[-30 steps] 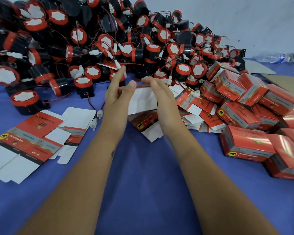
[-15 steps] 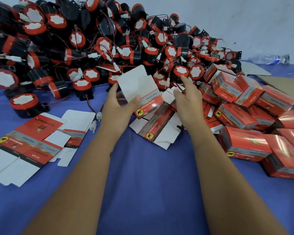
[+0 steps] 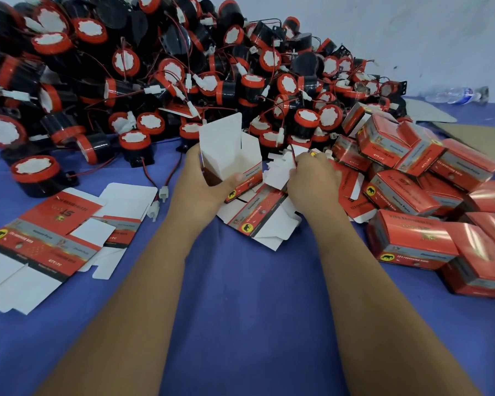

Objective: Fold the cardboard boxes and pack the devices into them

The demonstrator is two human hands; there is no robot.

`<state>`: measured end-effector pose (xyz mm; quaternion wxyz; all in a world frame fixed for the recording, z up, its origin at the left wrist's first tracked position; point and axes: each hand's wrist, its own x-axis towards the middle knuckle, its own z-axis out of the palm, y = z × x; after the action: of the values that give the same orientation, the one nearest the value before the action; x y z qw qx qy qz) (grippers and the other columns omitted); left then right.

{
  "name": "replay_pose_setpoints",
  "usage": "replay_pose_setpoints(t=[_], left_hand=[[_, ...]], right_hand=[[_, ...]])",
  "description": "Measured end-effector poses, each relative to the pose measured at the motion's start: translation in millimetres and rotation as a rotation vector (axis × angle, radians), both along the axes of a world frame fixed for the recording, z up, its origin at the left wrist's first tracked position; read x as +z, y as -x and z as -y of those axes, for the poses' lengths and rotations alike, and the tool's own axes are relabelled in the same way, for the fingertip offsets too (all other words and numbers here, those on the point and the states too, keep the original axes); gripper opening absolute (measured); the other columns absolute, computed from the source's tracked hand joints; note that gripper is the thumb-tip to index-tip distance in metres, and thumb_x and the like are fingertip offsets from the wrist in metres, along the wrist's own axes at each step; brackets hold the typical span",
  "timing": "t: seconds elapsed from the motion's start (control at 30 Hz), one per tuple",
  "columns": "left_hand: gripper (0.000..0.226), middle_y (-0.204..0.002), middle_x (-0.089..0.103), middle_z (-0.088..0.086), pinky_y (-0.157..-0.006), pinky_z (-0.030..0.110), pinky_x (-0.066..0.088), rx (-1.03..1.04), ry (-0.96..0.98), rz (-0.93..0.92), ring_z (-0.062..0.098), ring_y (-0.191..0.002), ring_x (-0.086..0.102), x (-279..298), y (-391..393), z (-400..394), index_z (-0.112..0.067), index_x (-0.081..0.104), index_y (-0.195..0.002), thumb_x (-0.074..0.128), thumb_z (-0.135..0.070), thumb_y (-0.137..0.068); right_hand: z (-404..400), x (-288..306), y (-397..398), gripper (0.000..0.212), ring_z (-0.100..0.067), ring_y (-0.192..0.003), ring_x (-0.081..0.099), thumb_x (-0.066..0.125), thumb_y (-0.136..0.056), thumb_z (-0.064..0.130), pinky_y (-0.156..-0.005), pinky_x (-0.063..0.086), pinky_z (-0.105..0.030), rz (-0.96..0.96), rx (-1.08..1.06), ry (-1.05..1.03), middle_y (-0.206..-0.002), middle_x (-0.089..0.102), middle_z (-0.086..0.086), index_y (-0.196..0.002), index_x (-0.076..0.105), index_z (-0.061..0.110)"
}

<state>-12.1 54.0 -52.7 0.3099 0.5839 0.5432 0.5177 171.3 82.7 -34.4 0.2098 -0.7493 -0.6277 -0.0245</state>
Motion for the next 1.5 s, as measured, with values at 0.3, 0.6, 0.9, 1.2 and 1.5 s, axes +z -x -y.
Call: replay_pose_setpoints(t=[0.3,0.6,0.9,1.2,1.5], left_hand=[[0.056,-0.105,0.064,-0.005,-0.076,0.014,0.046,0.195,0.027,0.308,0.007,-0.089,0.060,4,8,-8,-0.010,0.050,-0.128,0.074,-0.039,-0.087],[0.049,-0.128,0.065,0.012,-0.090,0.032,0.055,0.248,0.014,0.871,0.023,-0.116,0.065,17,14,-5,-0.012,0.045,-0.138,0.055,-0.041,-0.100],[0.050,-0.131,0.064,0.014,-0.091,0.035,0.057,0.090,0.078,0.959,0.025,-0.113,0.067,21,3,0,-0.010,0.043,-0.143,0.050,-0.038,-0.102],[0.057,-0.122,0.063,0.018,-0.083,0.034,0.055,0.037,0.116,0.998,0.025,-0.102,0.063,15,-1,0,-0.011,0.051,-0.141,0.040,-0.050,-0.101],[0.065,-0.101,0.056,0.019,-0.083,0.037,0.050,-0.062,-0.037,1.410,0.031,-0.089,0.057,15,10,4,0.000,0.057,-0.132,0.027,-0.050,-0.102]], right_hand=[[23,27,15,0.023,0.006,-0.046,0.050,0.052,-0.090,0.002,-0.046,0.035,-0.009,-0.600,0.477,0.065,-0.057,0.059,0.018,-0.092,0.075,0.007],[34,34,29,0.033,-0.014,-0.056,0.044,0.047,-0.082,-0.003,-0.052,0.039,-0.025,-0.277,0.562,0.283,-0.056,0.048,-0.002,-0.054,0.049,0.013],[36,27,35,0.028,-0.026,-0.100,0.059,0.052,-0.094,0.031,-0.086,0.043,-0.034,-0.231,0.357,0.062,-0.106,0.066,-0.005,-0.111,0.065,0.013],[38,7,73,0.033,-0.013,-0.091,0.062,0.057,-0.093,0.051,-0.070,0.048,-0.030,-0.358,0.473,0.052,-0.097,0.066,0.013,-0.120,0.059,0.033],[34,6,73,0.041,0.004,-0.086,0.057,0.069,-0.087,0.043,-0.072,0.041,-0.005,-0.798,0.522,-0.004,-0.096,0.061,0.022,-0.126,0.064,0.031]])
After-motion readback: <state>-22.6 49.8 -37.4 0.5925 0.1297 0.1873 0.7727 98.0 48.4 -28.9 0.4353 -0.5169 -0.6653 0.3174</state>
